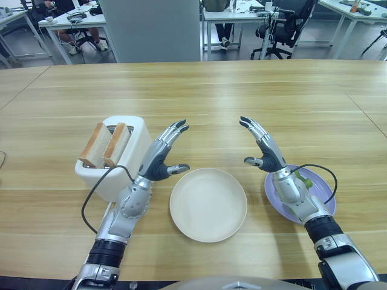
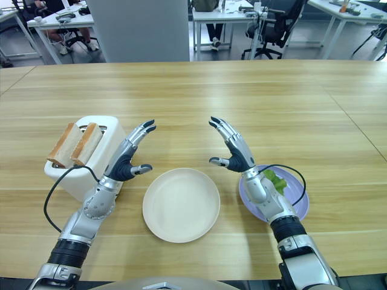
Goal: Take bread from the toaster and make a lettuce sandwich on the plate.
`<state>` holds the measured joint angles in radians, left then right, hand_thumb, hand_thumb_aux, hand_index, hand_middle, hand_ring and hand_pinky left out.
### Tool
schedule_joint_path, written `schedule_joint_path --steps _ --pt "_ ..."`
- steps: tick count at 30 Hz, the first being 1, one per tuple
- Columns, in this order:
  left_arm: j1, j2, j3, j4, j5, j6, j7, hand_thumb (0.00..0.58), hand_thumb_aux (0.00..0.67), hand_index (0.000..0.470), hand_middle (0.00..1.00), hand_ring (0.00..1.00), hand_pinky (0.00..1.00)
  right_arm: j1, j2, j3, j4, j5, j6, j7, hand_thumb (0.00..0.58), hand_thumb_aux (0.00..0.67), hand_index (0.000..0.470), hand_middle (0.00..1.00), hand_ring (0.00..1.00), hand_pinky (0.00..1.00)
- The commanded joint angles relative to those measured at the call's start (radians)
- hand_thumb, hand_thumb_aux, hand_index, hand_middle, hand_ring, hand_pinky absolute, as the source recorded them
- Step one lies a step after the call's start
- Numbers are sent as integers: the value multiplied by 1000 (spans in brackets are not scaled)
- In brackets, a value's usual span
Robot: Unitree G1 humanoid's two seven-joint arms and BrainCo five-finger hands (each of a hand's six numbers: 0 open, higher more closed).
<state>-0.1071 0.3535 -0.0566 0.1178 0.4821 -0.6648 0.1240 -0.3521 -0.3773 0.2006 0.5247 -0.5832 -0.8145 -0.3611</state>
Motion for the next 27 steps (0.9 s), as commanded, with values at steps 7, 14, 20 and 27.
schedule_joint_path --steps 7,14,20,27 --pt "11 3 12 -18 -58 32 -29 0 0 0 0 0 0 -7 0 5 -9 -26 12 -2 0 0 0 0 0 0" --pt "30 29 138 -213 -38 159 -16 0 0 0 0 0 0 -19 11 15 6 -36 8 -6 0 0 0 0 0 0" --pt "11 194 354 -540 173 630 -252 0 0 0 0 0 0 -13 10 10 -1 -34 9 -3 0 0 0 0 0 0" --pt "36 452 410 -505 407 916 -538 0 0 0 0 0 0 2 5 2 -18 -37 20 -10 0 0 0 0 0 0"
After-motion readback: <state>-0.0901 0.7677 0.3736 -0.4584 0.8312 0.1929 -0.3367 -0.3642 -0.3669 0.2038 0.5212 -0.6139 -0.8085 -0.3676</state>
